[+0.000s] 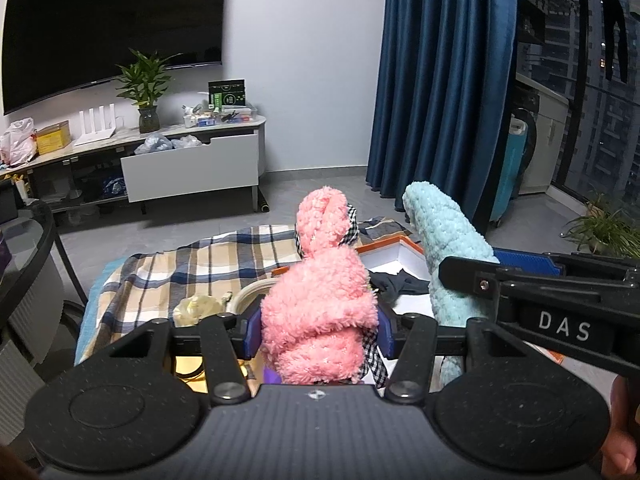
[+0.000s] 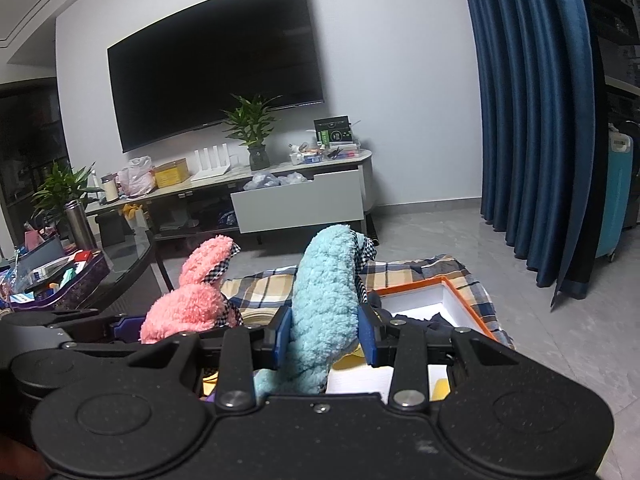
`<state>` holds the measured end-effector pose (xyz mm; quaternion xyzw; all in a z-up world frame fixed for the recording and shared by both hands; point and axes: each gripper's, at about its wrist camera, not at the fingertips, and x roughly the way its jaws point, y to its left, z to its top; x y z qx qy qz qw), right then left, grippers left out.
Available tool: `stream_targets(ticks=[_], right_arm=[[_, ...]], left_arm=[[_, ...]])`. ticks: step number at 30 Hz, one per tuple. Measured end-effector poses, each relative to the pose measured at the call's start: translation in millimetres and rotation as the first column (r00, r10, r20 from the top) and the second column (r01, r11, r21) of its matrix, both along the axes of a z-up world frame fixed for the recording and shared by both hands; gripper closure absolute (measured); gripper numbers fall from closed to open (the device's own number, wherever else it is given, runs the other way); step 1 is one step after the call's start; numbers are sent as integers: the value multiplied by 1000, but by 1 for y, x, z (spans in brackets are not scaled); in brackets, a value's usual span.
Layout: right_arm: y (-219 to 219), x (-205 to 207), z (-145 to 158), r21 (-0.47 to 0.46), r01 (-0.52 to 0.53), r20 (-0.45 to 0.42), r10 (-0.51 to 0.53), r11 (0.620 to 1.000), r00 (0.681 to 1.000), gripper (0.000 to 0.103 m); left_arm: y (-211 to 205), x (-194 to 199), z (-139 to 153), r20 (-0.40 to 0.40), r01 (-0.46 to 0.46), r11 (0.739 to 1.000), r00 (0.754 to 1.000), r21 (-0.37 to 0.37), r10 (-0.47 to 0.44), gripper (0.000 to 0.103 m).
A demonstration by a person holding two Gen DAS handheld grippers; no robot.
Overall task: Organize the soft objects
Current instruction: 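Lift and carry the pink plush and light blue knit item over the box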
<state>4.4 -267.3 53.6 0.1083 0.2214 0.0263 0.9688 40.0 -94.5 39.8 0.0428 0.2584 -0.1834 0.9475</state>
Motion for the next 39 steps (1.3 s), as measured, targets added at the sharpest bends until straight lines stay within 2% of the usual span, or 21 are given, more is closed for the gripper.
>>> stream_targets(ticks=[21,39], right_arm=[[-46,15,-10,1,94,-56,-94,996,994,59],[-82,39,-22,-15,144,-116,-145,989,983,59]], left_arm=[[-34,23,-8,-62,74,997,995,-13,-75,49],[-63,53,-21,-174,100,995,979,-24,-103,48]])
